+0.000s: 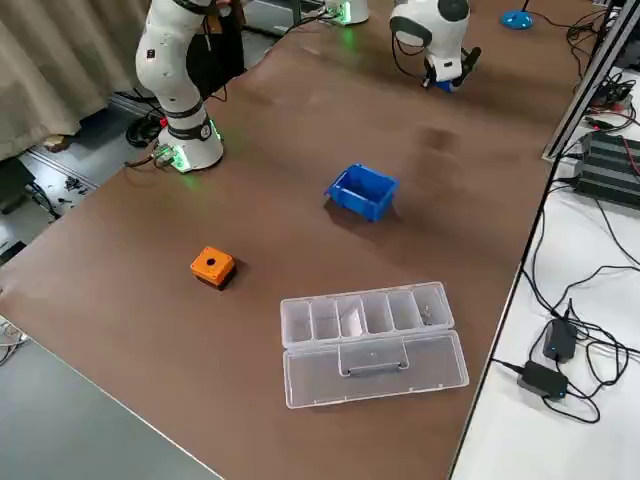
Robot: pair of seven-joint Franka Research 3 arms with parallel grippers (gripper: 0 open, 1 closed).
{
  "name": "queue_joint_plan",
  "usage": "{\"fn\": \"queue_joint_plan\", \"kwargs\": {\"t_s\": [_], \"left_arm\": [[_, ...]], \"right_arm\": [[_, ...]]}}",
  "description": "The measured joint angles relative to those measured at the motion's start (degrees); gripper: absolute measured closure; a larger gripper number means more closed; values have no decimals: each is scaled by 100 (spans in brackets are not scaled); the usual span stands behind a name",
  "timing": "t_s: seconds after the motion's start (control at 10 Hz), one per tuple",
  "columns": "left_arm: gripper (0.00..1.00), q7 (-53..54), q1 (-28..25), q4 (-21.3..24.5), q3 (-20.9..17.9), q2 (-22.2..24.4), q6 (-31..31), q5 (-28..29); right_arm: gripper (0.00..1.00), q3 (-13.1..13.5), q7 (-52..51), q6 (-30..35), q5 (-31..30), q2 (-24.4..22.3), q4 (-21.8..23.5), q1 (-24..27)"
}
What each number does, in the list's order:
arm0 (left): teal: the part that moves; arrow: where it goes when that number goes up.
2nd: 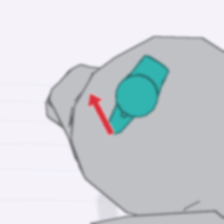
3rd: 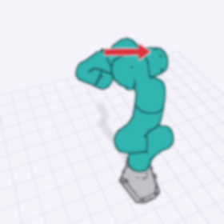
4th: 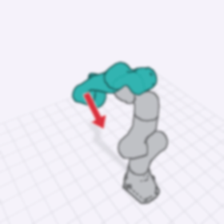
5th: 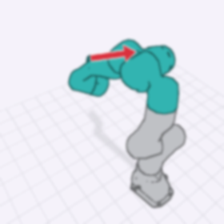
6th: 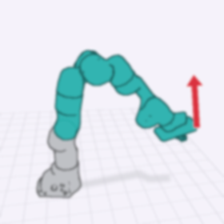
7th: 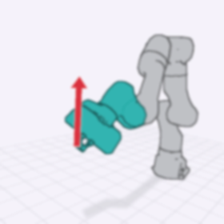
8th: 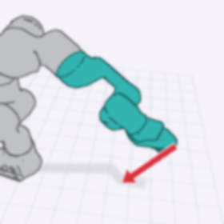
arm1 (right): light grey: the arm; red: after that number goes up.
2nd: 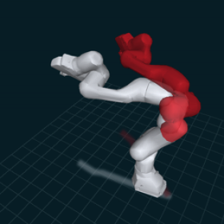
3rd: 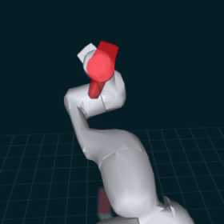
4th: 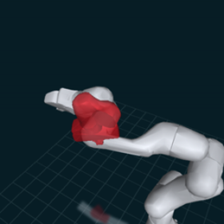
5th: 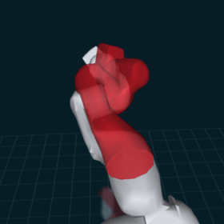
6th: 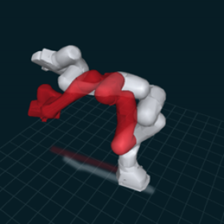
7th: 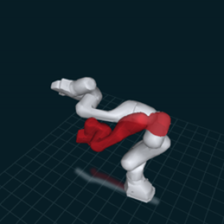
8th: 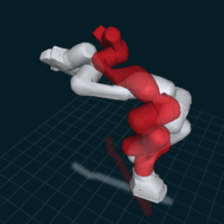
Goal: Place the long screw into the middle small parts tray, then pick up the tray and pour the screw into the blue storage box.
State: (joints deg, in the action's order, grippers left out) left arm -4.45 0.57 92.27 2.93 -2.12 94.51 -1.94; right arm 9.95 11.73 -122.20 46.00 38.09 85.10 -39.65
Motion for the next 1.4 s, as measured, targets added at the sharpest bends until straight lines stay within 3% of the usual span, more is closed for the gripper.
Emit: {"fn": "queue_joint_plan", "kwargs": {"t_s": [0.3,1.1,1.2,1.4], "left_arm": [[0,0,0,-1,0,-5,0,0],[0,0,-1,-1,0,-37,0,0],[0,0,-1,-1,0,-38,0,0],[0,0,-1,-1,0,-38,0,0]], "right_arm": [[97,-3,-342,-436,-6,704,-430,-337],[93,15,-846,-1087,-11,1307,-467,-383],[86,21,-849,-1097,-13,1316,-469,-391],[56,168,-874,-900,-329,1262,-541,-389]]}}
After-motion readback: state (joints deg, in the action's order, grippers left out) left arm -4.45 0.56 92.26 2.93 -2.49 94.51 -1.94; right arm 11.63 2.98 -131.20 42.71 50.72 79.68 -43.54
